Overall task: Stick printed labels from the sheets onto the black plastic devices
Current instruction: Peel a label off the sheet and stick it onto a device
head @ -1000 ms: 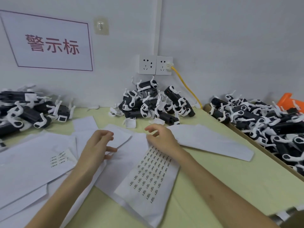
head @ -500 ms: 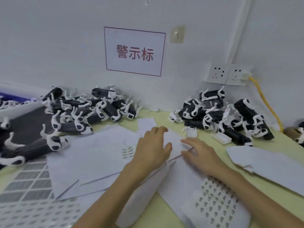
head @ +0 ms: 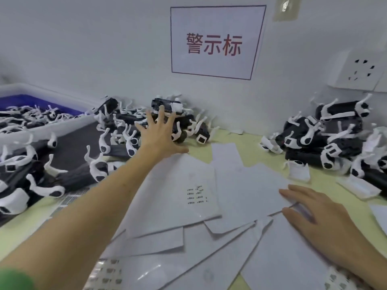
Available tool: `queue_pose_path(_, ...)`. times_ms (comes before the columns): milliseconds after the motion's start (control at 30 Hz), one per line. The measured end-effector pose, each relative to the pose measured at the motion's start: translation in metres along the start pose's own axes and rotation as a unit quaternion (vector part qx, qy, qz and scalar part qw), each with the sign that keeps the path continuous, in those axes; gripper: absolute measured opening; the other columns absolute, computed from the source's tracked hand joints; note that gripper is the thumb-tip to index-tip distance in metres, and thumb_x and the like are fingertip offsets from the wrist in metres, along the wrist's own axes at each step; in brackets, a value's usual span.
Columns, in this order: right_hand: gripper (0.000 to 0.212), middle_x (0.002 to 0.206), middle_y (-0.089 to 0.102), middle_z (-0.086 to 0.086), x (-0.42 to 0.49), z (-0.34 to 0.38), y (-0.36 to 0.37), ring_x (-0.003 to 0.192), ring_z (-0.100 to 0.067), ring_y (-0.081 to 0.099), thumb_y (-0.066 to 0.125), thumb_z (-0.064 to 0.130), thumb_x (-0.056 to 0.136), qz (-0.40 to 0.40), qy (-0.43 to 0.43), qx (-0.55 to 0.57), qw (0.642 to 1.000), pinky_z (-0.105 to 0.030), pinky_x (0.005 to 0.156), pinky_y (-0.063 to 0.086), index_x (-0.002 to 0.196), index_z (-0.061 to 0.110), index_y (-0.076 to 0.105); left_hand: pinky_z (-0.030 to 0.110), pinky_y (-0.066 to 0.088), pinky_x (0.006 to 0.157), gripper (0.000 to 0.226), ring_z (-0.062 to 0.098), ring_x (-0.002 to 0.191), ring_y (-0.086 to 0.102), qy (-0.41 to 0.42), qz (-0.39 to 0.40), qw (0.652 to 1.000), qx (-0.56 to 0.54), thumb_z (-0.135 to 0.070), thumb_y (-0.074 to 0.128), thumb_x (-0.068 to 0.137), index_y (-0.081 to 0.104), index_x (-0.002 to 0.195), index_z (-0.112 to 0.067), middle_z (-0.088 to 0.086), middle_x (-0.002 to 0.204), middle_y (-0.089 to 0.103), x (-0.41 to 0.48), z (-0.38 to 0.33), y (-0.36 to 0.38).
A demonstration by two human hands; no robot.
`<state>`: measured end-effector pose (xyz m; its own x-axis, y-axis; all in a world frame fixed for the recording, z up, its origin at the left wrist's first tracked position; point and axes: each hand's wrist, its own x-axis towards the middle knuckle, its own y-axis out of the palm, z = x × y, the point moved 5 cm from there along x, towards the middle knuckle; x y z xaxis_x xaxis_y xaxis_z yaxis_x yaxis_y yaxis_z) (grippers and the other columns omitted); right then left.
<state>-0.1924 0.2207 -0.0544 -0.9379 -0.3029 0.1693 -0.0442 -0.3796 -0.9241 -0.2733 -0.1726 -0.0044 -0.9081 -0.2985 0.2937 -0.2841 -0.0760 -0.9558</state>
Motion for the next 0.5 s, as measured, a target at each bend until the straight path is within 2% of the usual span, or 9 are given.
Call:
queue_pose_path(133,0.044,0.149,0.043,0.025,0.002,0.003,0.000,0.141,-0.005,0.036,0.062,0.043,0.094,-0.008,0.007,-0.001,1.000,-0.035,0.112,0.027,0.136,0.047,0.053,0.071,0.027,0.115,0.131,0.048,0.153,-0.003,-0.013,0.038,0.999,-0.022,-0.088,0.069,0.060,0.011,0.163,-0.031,0.005,0.169,-0.018,0.025,0.014,0.009)
queue_pose_path(200,0.044,0.148,0.045,0.023,0.004,0.005,0.001,0.141,-0.008,0.039,0.066,0.040,0.092,-0.010,0.014,-0.003,1.000,-0.036,0.110,0.028,0.135,0.046,0.055,0.062,0.037,0.111,0.120,0.044,0.152,0.011,-0.017,0.048,0.997,-0.065,-0.083,0.073,0.063,0.023,0.160,-0.033,0.001,0.169,-0.018,0.032,0.020,0.015)
queue_pose_path(267,0.045,0.148,0.045,0.022,0.005,0.007,0.002,0.141,-0.011,0.040,0.068,0.038,0.091,-0.011,0.016,-0.005,1.000,-0.036,0.110,0.028,0.134,0.045,0.056,0.057,0.046,0.103,0.097,0.044,0.142,0.031,0.001,0.022,0.997,-0.075,-0.068,0.077,0.073,0.037,0.154,-0.032,0.001,0.168,-0.002,0.036,0.023,0.016)
queue_pose_path(367,0.045,0.147,0.044,0.022,0.005,0.009,0.002,0.141,-0.010,0.038,0.066,0.039,0.092,-0.010,0.006,-0.012,1.000,-0.034,0.110,0.026,0.135,0.045,0.054,0.053,0.053,0.089,0.070,0.041,0.122,0.049,0.050,-0.030,0.997,-0.053,-0.045,0.075,0.084,0.048,0.148,-0.031,0.004,0.155,0.027,0.034,0.023,0.013)
queue_pose_path(500,0.045,0.148,0.044,0.022,0.006,0.009,0.003,0.140,-0.007,0.037,0.063,0.042,0.094,-0.008,0.000,-0.017,1.000,-0.030,0.107,0.024,0.137,0.044,0.052,0.043,0.051,0.071,0.058,0.034,0.103,0.061,0.118,-0.049,0.992,-0.007,-0.044,0.071,0.088,0.055,0.142,-0.027,0.006,0.144,0.038,0.021,0.010,0.003)
